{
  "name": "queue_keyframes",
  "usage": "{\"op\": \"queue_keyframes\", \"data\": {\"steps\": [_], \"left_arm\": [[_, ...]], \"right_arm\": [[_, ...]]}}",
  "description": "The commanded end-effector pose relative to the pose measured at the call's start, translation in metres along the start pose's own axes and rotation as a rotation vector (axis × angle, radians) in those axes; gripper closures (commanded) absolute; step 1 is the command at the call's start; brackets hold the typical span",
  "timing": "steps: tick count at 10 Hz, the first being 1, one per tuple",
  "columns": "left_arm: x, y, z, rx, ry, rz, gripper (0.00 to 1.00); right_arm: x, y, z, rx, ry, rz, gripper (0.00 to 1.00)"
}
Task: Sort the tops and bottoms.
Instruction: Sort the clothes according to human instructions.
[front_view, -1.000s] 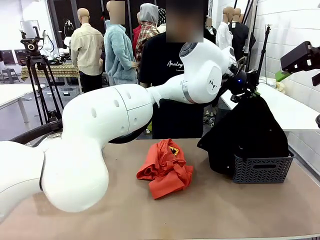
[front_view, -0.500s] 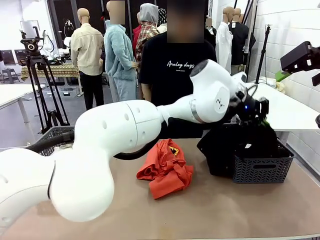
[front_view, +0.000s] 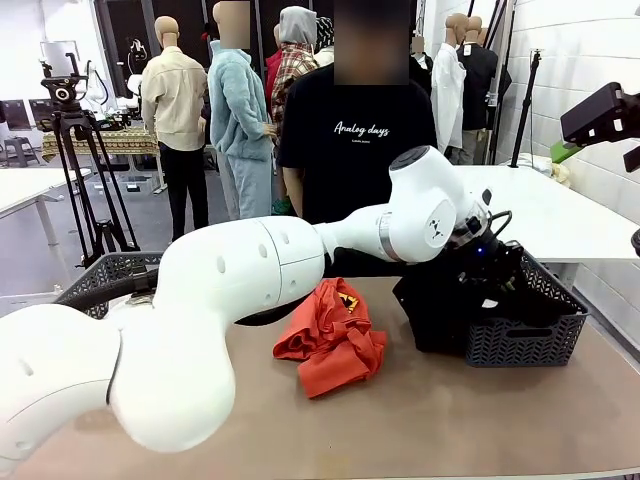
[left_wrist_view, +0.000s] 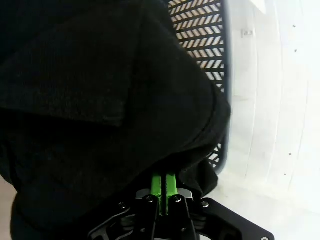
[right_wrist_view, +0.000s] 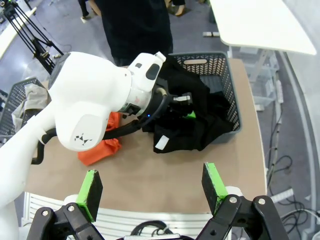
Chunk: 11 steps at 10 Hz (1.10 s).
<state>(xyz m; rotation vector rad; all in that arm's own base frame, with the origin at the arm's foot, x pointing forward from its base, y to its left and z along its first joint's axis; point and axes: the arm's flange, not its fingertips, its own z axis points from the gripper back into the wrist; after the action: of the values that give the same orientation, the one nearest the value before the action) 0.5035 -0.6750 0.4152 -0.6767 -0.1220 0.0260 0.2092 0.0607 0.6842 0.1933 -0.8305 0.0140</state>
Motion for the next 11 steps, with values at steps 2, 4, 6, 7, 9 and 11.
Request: {"op": "queue_keyframes", "data": {"steps": [2,4,6,7,9,11], "left_arm": [[0.062,-0.066,-0.068,0.075,0.011,0.039,1.00],[0.065,-0.067,-0.081,0.088,0.029,0.042,1.00],[0.066,-0.071,-0.078,0.073,0.020,0.034,1.00],[0.068,-0.071,-0.076,0.066,0.014,0.029,1.00],[0.068,-0.076,-0.071,0.022,0.001,0.005,0.61],[0.072,-0.085,-0.056,-0.022,-0.040,-0.012,0.22]], "right_arm": [[0.000,-0.001,-0.001,0.001,0.011,0.006,0.00],[0.000,-0.001,-0.001,0.001,0.011,0.006,0.00],[0.000,-0.001,-0.001,0.001,0.011,0.006,0.00],[0.000,-0.001,-0.001,0.001,0.011,0.006,0.00],[0.000,-0.001,-0.001,0.001,0.011,0.006,0.00],[0.000,-0.001,-0.001,0.001,0.011,0.006,0.00]]}}
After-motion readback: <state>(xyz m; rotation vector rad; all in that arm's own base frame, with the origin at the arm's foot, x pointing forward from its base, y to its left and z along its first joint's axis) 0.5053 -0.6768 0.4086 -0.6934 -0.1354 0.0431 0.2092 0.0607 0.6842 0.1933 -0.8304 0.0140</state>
